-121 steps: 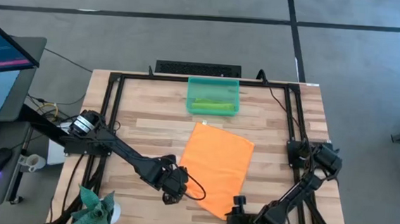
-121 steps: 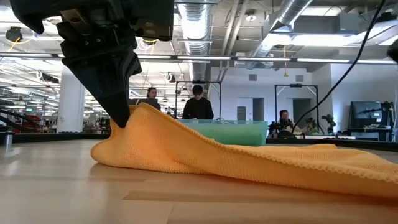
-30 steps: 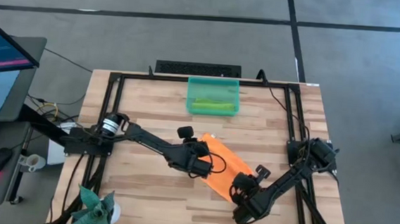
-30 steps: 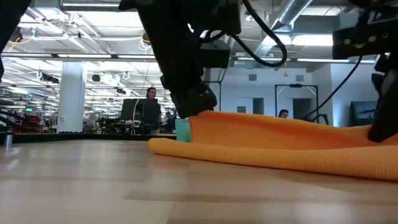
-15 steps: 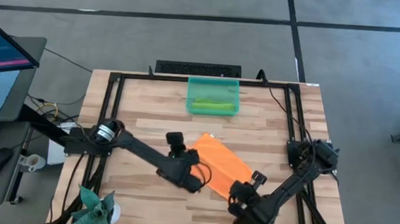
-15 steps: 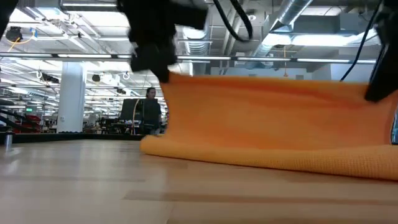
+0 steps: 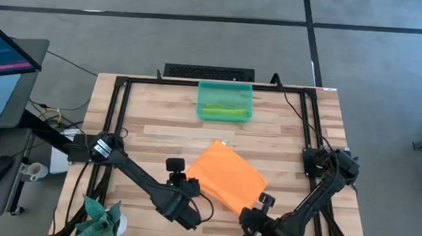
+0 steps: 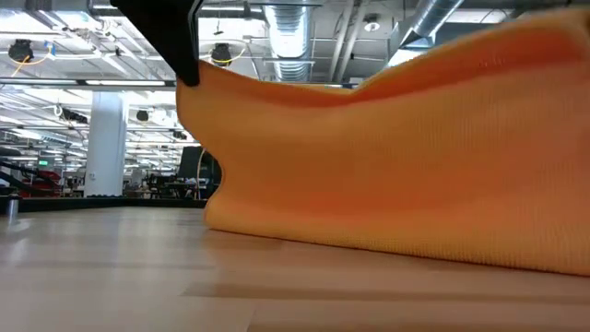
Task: Roll microfiber towels into tight, uniform cylinder then place into a basket
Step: Fold the yellow microfiber towel
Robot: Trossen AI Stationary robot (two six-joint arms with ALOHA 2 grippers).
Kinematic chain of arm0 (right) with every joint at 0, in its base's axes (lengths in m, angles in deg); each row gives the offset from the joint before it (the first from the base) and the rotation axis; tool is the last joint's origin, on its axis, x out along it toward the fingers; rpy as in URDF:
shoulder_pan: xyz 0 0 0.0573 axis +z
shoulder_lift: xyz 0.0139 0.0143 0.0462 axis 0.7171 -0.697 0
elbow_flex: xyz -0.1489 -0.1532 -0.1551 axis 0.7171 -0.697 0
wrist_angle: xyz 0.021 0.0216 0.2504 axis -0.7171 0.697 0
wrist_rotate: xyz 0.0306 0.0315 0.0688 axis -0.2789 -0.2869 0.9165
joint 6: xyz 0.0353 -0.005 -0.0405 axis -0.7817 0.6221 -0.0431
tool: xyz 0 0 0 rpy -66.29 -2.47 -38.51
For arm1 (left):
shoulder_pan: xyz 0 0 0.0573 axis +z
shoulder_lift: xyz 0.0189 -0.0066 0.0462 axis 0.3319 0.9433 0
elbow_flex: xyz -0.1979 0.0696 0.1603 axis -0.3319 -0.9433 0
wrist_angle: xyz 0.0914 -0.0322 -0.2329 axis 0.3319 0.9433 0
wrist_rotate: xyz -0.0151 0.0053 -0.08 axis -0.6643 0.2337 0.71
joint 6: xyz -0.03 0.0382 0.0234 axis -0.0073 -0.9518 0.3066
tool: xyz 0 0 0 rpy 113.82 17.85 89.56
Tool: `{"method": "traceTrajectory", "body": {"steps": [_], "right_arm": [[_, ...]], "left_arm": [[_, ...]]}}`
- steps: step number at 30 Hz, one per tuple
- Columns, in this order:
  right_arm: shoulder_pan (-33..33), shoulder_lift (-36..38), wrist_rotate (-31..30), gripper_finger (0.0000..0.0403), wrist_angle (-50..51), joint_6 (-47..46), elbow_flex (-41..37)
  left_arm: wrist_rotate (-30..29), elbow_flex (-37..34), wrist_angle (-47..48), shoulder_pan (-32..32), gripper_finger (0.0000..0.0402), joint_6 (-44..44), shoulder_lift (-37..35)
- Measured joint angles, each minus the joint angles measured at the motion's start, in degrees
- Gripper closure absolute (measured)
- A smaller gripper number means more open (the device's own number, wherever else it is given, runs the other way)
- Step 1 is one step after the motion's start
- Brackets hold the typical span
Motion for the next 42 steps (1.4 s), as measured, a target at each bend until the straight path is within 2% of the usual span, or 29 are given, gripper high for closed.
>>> {"method": "traceTrajectory", "body": {"steps": [5, 10, 16, 21, 26, 33, 42], "right_arm": [[-0.09, 0.00, -0.36, 0.0394, -1.48, 2.00, 0.93], [-0.71, 0.00, -0.39, 0.0394, 2.94, -1.56, 0.93], [-1.77, 0.00, -0.21, 0.0394, 5.30, -5.47, -4.30], [-4.55, -0.02, 5.13, 0.0394, 3.28, -7.65, -10.98], [-5.10, -0.02, 7.81, 0.0394, 2.65, -8.58, -12.25], [-6.19, -0.02, 6.29, 0.0394, 4.33, -10.05, -12.80], [-8.25, -0.02, 7.37, 0.0394, 3.00, -13.07, -17.18]], "left_arm": [[-0.55, 0.00, -0.12, -0.06, 0.0401, 0.11, 0.02], [-5.77, -0.13, -0.35, 2.76, 0.0401, -1.42, 0.02], [-4.80, -4.66, -2.18, 8.81, 0.0401, -2.72, 0.02], [-4.76, -9.44, -12.90, 12.99, 0.0401, -9.44, 0.11], [-4.75, -10.73, -20.70, 15.31, 0.0401, -16.05, 0.07], [-3.92, -10.83, -20.82, 17.52, 0.0401, -16.61, 0.63], [-4.17, -11.64, -22.75, 18.30, 0.0401, -18.13, 0.66]]}}
